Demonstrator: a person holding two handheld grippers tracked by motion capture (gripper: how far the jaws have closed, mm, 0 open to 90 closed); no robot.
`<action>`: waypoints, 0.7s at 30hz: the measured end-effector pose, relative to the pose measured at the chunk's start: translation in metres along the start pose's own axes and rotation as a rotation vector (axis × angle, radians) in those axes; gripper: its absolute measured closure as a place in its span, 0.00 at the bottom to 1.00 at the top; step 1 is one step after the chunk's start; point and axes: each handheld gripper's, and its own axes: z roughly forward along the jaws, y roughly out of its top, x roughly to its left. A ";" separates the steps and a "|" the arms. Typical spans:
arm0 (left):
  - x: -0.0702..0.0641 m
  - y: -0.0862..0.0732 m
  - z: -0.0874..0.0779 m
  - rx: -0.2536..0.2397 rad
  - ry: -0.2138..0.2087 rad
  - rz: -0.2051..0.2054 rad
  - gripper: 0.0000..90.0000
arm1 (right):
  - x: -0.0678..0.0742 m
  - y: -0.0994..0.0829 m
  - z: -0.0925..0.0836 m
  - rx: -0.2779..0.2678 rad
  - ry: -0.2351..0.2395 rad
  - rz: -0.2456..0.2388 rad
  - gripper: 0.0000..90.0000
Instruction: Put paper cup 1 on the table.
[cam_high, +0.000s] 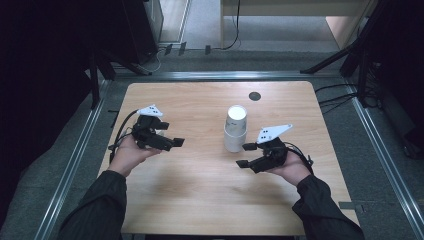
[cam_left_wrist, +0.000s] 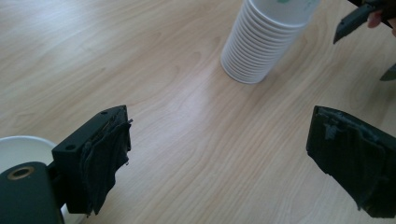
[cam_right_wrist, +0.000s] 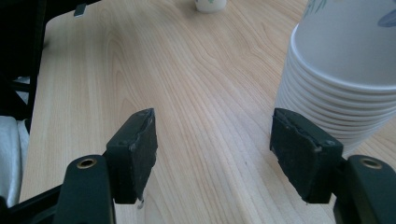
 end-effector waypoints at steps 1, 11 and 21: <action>-0.002 -0.001 0.002 -0.007 -0.008 -0.005 0.07 | 0.000 0.000 -0.001 -0.001 -0.005 -0.003 0.36; -0.018 -0.009 0.011 -0.049 -0.065 0.004 0.15 | -0.002 0.003 -0.009 -0.006 -0.012 -0.003 0.38; -0.028 -0.014 0.017 -0.049 -0.092 0.025 0.15 | -0.008 0.005 -0.020 -0.007 -0.009 0.013 0.41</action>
